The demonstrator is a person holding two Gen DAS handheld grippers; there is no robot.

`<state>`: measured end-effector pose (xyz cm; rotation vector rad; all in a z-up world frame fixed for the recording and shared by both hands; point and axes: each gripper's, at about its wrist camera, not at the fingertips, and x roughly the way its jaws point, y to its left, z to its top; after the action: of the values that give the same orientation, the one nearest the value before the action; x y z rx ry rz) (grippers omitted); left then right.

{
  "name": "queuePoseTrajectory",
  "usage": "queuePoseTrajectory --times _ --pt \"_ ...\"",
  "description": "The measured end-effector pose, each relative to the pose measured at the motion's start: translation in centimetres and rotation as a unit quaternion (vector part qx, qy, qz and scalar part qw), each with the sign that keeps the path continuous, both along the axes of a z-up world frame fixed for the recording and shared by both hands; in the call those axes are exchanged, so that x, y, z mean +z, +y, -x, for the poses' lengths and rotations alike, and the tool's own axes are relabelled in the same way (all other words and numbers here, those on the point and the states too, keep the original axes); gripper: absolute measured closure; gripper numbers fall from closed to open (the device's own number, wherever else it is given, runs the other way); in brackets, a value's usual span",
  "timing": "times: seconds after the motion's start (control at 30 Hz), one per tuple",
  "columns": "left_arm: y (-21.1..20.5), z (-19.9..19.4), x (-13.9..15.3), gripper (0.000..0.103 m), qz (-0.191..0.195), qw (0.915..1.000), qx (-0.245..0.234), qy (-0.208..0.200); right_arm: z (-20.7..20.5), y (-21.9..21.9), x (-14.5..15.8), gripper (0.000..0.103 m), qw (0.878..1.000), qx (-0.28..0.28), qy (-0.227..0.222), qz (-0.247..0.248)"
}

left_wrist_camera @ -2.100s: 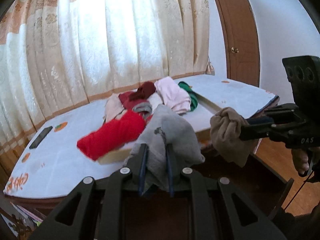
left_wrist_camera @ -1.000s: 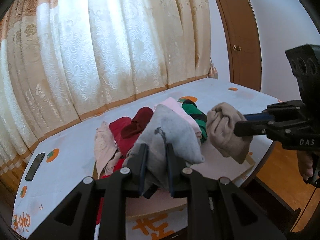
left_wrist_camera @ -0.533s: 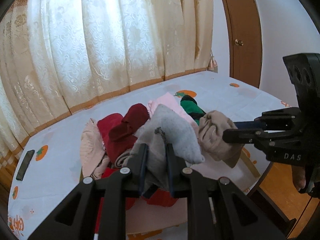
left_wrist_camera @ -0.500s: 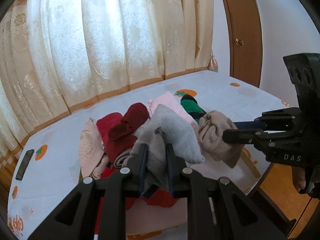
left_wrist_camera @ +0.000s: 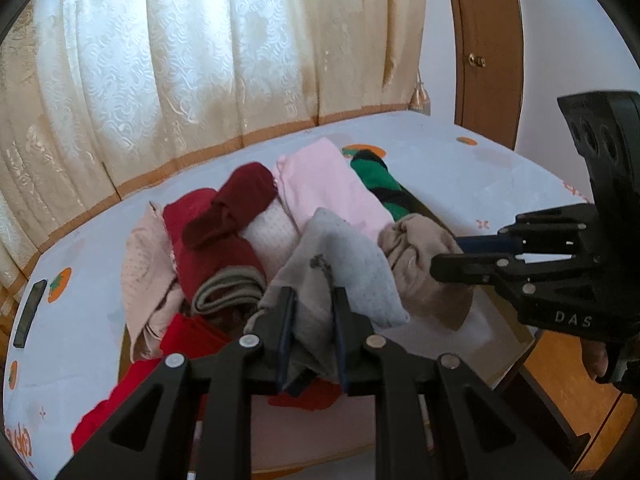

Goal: Take underwear out of drawer
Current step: 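Carry both socks over the cardboard tray and lower them, then open both tools to release the socks onto the tray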

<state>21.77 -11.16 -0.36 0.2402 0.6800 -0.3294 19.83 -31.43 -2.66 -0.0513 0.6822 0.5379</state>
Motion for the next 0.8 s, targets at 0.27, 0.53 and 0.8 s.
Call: queuePoseTrajectory --times 0.27,0.53,0.8 --pt "-0.2 0.8 -0.3 0.066 -0.002 1.0000 -0.002 -0.007 -0.2 0.2 -0.6 0.074 1.000 -0.004 0.007 0.010" --pt "0.4 2.4 0.2 0.047 0.011 0.9996 0.000 -0.025 0.6 -0.3 -0.7 0.055 1.000 -0.012 0.004 -0.009" --pt "1.5 3.4 0.5 0.042 0.024 0.9992 0.010 -0.032 2.0 0.2 -0.8 0.053 1.000 -0.006 -0.003 0.001"
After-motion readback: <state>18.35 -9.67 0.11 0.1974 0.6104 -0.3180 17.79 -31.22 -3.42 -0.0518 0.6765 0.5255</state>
